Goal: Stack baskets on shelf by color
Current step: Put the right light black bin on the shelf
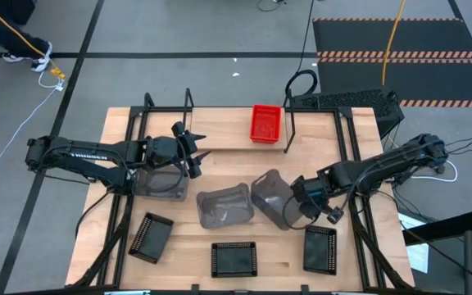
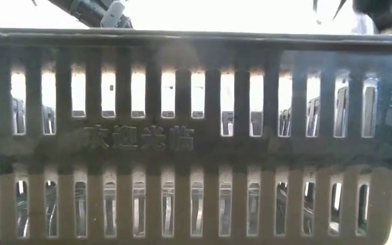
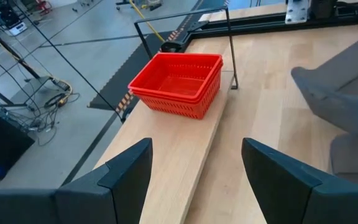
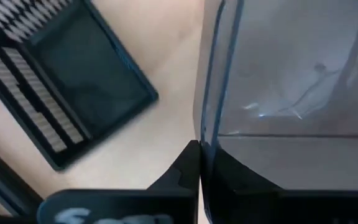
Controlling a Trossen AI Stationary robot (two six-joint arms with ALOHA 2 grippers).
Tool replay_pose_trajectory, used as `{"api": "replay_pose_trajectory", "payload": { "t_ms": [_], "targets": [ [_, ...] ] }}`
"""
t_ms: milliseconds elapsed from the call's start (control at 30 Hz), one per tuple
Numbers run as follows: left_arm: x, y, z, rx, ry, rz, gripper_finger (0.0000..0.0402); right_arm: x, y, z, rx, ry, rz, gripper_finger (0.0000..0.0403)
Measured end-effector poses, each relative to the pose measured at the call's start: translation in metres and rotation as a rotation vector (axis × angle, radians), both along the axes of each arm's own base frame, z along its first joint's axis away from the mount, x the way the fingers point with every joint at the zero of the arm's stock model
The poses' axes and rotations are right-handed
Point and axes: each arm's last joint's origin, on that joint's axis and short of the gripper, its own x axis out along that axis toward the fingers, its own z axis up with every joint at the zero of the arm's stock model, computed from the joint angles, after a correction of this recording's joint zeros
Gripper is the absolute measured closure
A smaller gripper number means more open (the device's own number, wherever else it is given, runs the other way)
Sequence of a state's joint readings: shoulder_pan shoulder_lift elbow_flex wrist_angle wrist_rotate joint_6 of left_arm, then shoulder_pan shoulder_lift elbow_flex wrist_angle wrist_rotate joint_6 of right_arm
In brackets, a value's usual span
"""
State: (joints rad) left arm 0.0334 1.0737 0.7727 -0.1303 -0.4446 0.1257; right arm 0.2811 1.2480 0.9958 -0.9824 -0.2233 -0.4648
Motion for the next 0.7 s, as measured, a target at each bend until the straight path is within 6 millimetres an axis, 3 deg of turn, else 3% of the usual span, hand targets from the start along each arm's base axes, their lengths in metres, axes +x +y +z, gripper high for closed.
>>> {"api": "replay_pose_trajectory", "payload": {
  "t_ms": [233, 367, 433, 533, 700],
  "targets": [
    [-0.010, 0.002, 0.007, 0.041, -0.013, 0.107, 0.0151, 0.022, 0.021, 0.034, 0.132, -0.264, -0.006, 0.0402],
    [-0.035, 0.003, 0.019, 0.058, -0.043, 0.264, 0.0151, 0.046, 0.021, 0.058, 0.234, -0.501, -0.240, 0.0402],
    [-0.048, 0.003, 0.026, 0.033, -0.088, 0.281, 0.0151, 0.055, 0.014, 0.069, 0.237, -0.575, -0.323, 0.0402],
    [-0.064, 0.002, 0.037, 0.000, -0.167, 0.292, 0.0151, 0.071, 0.000, 0.083, 0.078, -0.691, -0.440, 0.0402],
    [-0.078, 0.002, 0.043, -0.017, -0.205, 0.298, 0.0151, 0.116, -0.039, 0.101, -0.122, -0.785, -0.608, 0.0402]
  ]
}}
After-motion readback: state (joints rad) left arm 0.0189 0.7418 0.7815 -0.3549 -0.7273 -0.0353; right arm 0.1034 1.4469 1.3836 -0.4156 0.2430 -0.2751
